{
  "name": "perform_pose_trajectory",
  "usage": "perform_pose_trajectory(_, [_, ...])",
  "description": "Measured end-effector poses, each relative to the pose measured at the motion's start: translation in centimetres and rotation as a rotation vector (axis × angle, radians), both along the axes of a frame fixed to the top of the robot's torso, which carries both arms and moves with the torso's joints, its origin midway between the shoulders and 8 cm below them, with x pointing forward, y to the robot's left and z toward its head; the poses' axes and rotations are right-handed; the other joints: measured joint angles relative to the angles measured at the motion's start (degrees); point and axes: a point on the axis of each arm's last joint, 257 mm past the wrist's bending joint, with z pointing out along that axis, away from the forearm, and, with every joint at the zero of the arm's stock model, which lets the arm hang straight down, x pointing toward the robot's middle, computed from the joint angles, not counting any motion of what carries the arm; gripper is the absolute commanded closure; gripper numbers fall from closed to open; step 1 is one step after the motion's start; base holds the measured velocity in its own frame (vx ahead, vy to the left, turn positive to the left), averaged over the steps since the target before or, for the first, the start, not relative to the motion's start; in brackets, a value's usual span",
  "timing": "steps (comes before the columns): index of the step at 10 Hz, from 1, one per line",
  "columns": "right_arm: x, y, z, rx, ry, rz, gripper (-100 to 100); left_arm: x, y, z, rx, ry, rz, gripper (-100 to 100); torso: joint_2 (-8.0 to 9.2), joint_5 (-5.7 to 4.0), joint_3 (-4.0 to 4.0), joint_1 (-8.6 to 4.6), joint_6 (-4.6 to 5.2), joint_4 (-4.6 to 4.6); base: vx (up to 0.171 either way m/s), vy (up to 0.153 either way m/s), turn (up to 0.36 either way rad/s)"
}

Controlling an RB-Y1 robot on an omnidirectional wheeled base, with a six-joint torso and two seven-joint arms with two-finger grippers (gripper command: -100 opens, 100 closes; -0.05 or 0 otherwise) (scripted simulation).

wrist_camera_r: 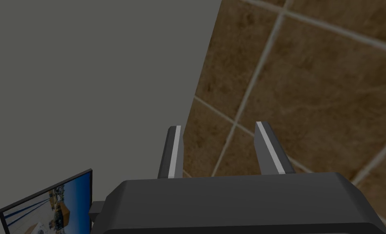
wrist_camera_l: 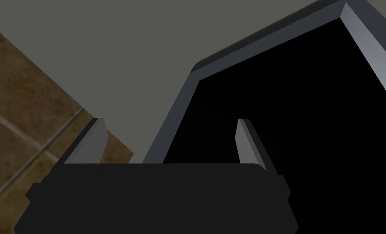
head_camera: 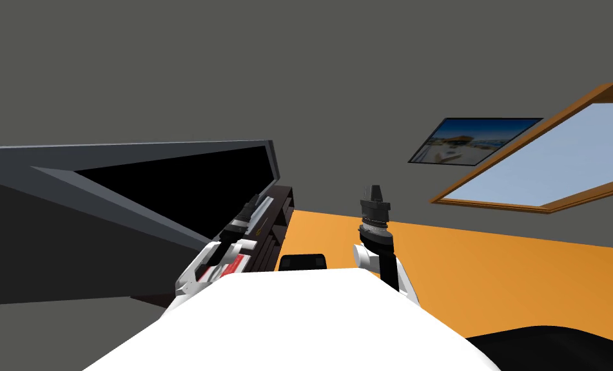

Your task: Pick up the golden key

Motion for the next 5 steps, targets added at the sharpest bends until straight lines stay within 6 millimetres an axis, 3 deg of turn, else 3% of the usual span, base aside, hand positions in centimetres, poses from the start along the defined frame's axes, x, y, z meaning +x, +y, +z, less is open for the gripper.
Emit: perform_pose_trajectory(5, [0.0, 0.0, 0.0, 0.0, 0.0, 0.0, 0, 1.3, 2.3, -5.2, 0.086, 0.109, 0.029, -100, -0.02, 0.0, -0.01, 0.01, 0.0, 0.0, 0.011, -0.016, -0.024])
